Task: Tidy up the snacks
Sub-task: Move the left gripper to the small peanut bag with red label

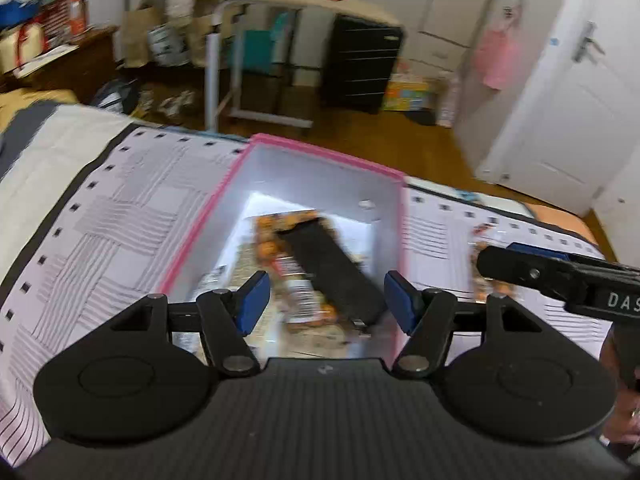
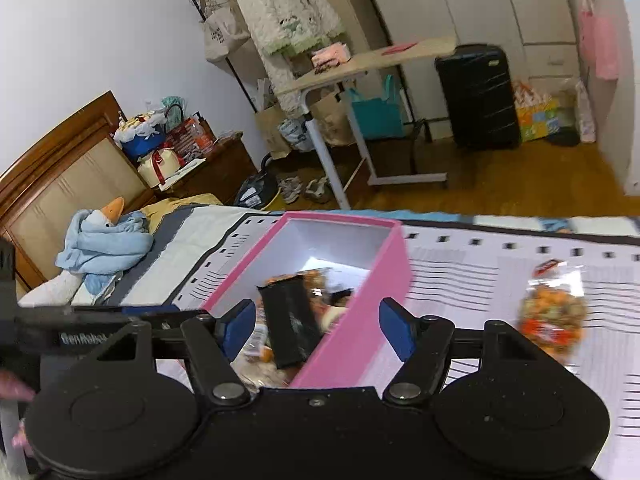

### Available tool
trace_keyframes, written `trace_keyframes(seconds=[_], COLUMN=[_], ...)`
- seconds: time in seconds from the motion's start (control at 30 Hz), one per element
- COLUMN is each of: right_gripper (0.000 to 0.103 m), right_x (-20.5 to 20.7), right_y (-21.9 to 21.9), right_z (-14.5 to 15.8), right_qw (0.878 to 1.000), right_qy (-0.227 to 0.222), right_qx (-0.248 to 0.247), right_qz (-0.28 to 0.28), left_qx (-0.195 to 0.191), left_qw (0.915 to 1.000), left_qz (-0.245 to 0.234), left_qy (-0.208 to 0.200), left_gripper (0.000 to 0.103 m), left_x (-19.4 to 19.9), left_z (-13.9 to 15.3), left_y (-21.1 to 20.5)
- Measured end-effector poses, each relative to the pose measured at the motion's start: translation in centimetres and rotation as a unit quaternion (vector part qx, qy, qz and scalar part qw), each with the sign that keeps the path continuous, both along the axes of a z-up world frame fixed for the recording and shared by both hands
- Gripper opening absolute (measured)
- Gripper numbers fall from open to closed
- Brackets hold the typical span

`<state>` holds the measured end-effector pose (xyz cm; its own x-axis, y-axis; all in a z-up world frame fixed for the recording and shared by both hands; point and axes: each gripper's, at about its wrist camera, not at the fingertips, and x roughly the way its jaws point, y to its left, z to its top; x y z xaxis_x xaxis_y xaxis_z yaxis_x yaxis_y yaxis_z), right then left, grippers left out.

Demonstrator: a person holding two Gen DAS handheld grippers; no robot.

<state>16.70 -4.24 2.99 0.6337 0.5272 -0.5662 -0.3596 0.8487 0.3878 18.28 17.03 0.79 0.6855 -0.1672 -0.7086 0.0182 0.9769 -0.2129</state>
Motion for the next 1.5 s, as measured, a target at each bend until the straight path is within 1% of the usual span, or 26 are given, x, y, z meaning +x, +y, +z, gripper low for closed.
trace_keyframes(seconds=[0.07, 0.2, 0.23, 0.33, 0.43, 0.5, 0.53, 0.63, 0.7, 0.8, 0.87, 0.93, 1.0, 1.03, 1.13, 1.17, 1.23, 1.27, 1.3, 1.33, 1.37, 1.43, 1.5], right_gripper=[0.075, 0.077, 0.079, 0.083, 0.084, 0.084, 0.085, 0.085, 0.086, 0.087, 0.087, 0.087, 0.087, 0.087, 0.087, 0.088, 0.089, 0.089, 0.089, 0.090, 0.091, 0.091, 0.091], right_x=[-0.7, -2.0, -2.2, -2.6, -2.6, -2.3, -2.1, -1.2, -0.6, 1.1, 2.2, 2.9, 3.5, 3.8, 4.6, 4.8, 5.0, 5.2, 5.1, 4.8, 4.5, 4.0, 3.5], right_y=[-1.9, -5.1, -5.8, -7.1, -8.2, -8.6, -8.8, -9.7, -10.4, -11.3, -11.4, -11.7, -11.9, -11.9, -12.0, -11.9, -11.5, -11.2, -11.0, -10.8, -10.7, -10.5, -10.7], right_z=[0.5, 0.7, 0.6, -0.1, -1.8, -3.7, -4.6, -7.4, -9.2, -11.9, -13.4, -14.6, -15.4, -15.7, -16.5, -16.7, -17.0, -17.2, -17.2, -17.2, -17.1, -16.9, -16.6], right_qw=[1.000, 0.998, 0.997, 0.996, 0.994, 0.993, 0.992, 0.992, 0.992, 0.992, 0.991, 0.990, 0.992, 0.993, 0.994, 0.994, 0.994, 0.994, 0.993, 0.993, 0.994, 0.993, 0.994], right_qy=[-0.008, -0.020, -0.021, -0.023, -0.025, -0.018, -0.016, -0.007, -0.007, 0.002, 0.015, 0.016, 0.017, 0.019, 0.031, 0.035, 0.040, 0.041, 0.040, 0.036, 0.036, 0.036, 0.040], right_qx=[-0.013, -0.055, -0.063, -0.082, -0.096, -0.106, -0.109, -0.111, -0.109, -0.109, -0.117, -0.116, -0.106, -0.103, -0.087, -0.085, -0.089, -0.098, -0.106, -0.105, -0.100, -0.104, -0.098], right_qz=[-0.010, -0.030, -0.033, -0.035, -0.053, -0.055, -0.056, -0.060, -0.063, -0.063, -0.070, -0.076, -0.064, -0.063, -0.058, -0.053, -0.042, -0.037, -0.034, -0.027, -0.023, -0.030, -0.027], left_qx=[-0.009, -0.021, -0.021, -0.024, -0.023, -0.015, -0.004, 0.034, 0.043, 0.034, 0.044, 0.052, 0.054, 0.052, 0.030, 0.020, -0.009, -0.027, -0.058, -0.090, -0.103, -0.114, -0.120], left_qw=[0.9996, 0.9970, 0.9960, 0.9928, 0.9891, 0.9861, 0.9838, 0.9800, 0.9783, 0.9800, 0.9800, 0.9801, 0.9808, 0.9822, 0.9864, 0.9873, 0.9852, 0.9822, 0.9773, 0.9707, 0.9668, 0.9617, 0.9585], left_qz=[-0.025, -0.073, -0.084, -0.115, -0.144, -0.165, -0.179, -0.196, -0.203, -0.194, -0.190, -0.185, -0.173, -0.165, -0.149, -0.143, -0.149, -0.160, -0.172, -0.180, -0.183, -0.191, -0.194], left_qy=[-0.007, -0.019, -0.021, -0.023, -0.022, -0.016, -0.013, -0.007, -0.002, 0.025, 0.036, 0.050, 0.072, 0.074, 0.062, 0.066, 0.084, 0.095, 0.110, 0.131, 0.145, 0.160, 0.170], left_gripper=[0.062, 0.062, 0.062, 0.062, 0.061, 0.063, 0.063, 0.063, 0.063, 0.063, 0.063, 0.062, 0.061, 0.061, 0.061, 0.061, 0.058, 0.051, 0.047, 0.046, 0.046, 0.046, 0.046], left_x=[-0.6, -1.1, -1.0, -0.4, 0.9, 2.1, 2.8, 4.9, 6.3, 8.7, 10.0, 10.9, 11.8, 12.2, 13.1, 13.5, 14.3, 14.6, 14.8, 15.0, 15.1, 14.9, 14.4], left_z=[0.8, 1.8, 1.9, 1.9, 1.4, 0.5, -0.2, -2.2, -3.6, -6.2, -8.2, -10.6, -12.6, -13.3, -14.4, -14.7, -15.5, -15.8, -16.1, -16.5, -16.7, -17.0, -16.9], left_y=[-1.2, -4.3, -5.2, -8.2, -11.3, -13.7, -15.0, -18.0, -19.4, -20.8, -21.8, -22.6, -23.2, -23.3, -23.0, -22.8, -22.5, -22.5, -22.2, -21.9, -21.8, -21.8, -21.9])
